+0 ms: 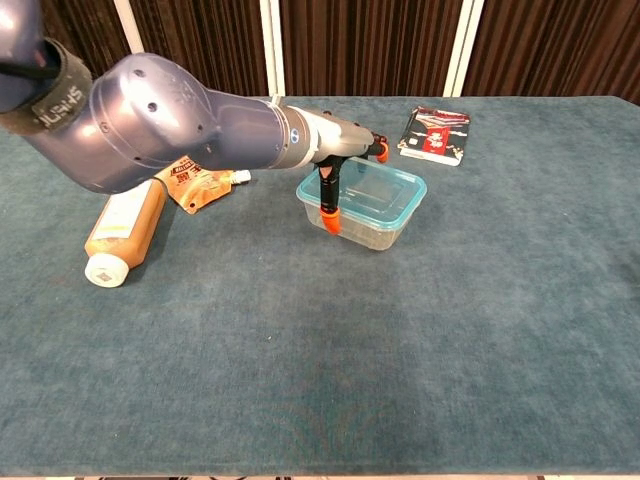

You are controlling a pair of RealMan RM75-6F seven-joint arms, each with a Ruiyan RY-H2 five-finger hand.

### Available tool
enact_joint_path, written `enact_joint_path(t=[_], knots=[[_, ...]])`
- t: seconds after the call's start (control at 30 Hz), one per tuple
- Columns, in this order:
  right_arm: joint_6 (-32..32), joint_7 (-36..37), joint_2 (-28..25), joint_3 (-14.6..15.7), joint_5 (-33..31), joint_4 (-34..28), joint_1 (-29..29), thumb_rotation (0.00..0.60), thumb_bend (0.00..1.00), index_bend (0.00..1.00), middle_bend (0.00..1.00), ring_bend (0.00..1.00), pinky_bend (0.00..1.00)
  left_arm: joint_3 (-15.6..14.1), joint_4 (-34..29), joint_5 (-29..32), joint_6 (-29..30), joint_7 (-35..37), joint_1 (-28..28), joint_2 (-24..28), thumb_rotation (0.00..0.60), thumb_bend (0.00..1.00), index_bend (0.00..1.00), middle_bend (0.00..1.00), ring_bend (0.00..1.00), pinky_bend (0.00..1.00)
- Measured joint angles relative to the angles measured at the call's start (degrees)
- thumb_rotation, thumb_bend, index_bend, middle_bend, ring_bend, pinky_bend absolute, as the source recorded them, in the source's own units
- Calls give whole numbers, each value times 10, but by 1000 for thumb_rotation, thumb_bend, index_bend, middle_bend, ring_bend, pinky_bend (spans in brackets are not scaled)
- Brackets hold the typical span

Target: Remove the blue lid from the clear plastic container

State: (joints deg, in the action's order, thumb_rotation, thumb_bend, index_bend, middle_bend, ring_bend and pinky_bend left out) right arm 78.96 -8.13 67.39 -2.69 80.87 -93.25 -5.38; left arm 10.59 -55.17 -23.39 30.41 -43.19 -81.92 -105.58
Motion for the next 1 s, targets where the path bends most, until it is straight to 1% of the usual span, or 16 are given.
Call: enact_joint_path(t=[0.2,0.3,0.43,0.53,0.63,0.8,0.93,1.0], knots=[[1,0,-1,2,4,-4,0,600,246,0,0,0,0,-6,-55,-55,11,25,22,31,600,16,0,280,291,374],[0,-1,-2,4,7,-7,0,600,246,0,0,0,0,-11,-96,-91,15,43,40,54,600,16,0,277,291,374],[-1,-1,-3,6,13,-13,-1,600,245,0,0,0,0,-24,-156,-144,18,70,67,90,600,15,0,276,291,374],[2,0,-3,8,21,-19,-1,600,245,0,0,0,0,-34,-185,-170,22,89,84,107,600,16,0,275,291,374],[5,-1,-3,9,31,-29,-2,600,245,0,0,0,0,-42,-197,-182,31,101,92,110,600,16,0,271,291,374],[-1,-20,8,14,51,-55,-12,600,245,0,0,0,0,-46,-199,-178,38,106,91,102,600,16,0,268,291,374],[-24,-51,35,19,66,-83,-28,600,245,0,0,0,0,-49,-201,-171,44,103,85,95,600,16,0,268,291,375],[-38,-70,56,20,70,-96,-38,600,245,0,0,0,0,-50,-202,-166,47,101,82,92,600,16,0,268,291,375]])
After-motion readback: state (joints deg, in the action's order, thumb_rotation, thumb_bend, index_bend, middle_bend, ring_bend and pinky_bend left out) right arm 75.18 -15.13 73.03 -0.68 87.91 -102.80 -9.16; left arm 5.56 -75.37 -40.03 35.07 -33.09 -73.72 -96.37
